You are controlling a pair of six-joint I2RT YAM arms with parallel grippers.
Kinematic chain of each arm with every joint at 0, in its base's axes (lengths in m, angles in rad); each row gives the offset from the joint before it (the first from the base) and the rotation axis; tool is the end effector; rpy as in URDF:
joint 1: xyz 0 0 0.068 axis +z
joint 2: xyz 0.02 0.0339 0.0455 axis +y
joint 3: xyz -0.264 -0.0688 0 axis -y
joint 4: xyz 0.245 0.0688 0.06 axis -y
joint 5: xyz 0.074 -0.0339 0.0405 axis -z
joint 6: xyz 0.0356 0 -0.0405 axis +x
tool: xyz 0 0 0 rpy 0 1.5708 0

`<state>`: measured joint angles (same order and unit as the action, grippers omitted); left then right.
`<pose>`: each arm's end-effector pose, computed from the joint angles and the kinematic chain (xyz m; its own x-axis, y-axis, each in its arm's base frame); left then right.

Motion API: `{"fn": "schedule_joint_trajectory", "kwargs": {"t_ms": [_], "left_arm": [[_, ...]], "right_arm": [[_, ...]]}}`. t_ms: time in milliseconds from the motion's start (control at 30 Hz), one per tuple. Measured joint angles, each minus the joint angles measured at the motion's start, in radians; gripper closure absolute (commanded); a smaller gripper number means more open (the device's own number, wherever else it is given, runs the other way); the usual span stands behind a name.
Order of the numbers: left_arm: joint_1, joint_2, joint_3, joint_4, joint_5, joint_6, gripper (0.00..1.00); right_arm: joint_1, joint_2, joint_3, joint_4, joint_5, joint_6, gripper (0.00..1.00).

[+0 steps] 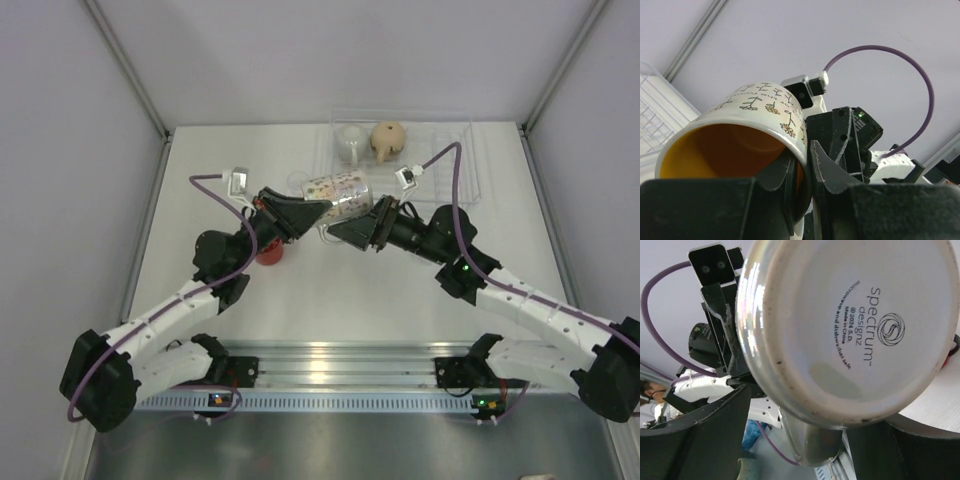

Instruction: Load the cups into the dish rack

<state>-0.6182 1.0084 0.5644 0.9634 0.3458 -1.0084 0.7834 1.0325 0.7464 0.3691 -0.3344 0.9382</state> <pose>0.1719 -0.1371 0.3391 -0.4485 -0.6577 -0.6052 0.7608 0.0745 -0.6447 0.1646 0.1804 0.3375 -0.6898 0.3882 -0.6111 -0.5785 0.2121 0.7876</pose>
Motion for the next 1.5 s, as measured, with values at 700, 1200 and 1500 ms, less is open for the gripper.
{"fn": "schedule_joint_trajectory", "kwargs": {"t_ms": [700, 1200, 1500], "left_arm": [[-0.07, 0.037, 0.0, 0.192, -0.055, 0.045, 1.0], [-0.091, 0.048, -0.008, 0.217, 0.015, 0.069, 0.36], [-0.094, 0.02, -0.01, 0.134, 0.023, 0.112, 0.02]], "right_arm": [[0.006, 0.057, -0.01, 0.21, -0.071, 0.112, 1.0], [0.008, -0.018, -0.046, 0.127, -0.024, 0.058, 1.0], [-0.014, -0.058, -0.046, 0.006, 0.035, 0.02, 1.0]]}}
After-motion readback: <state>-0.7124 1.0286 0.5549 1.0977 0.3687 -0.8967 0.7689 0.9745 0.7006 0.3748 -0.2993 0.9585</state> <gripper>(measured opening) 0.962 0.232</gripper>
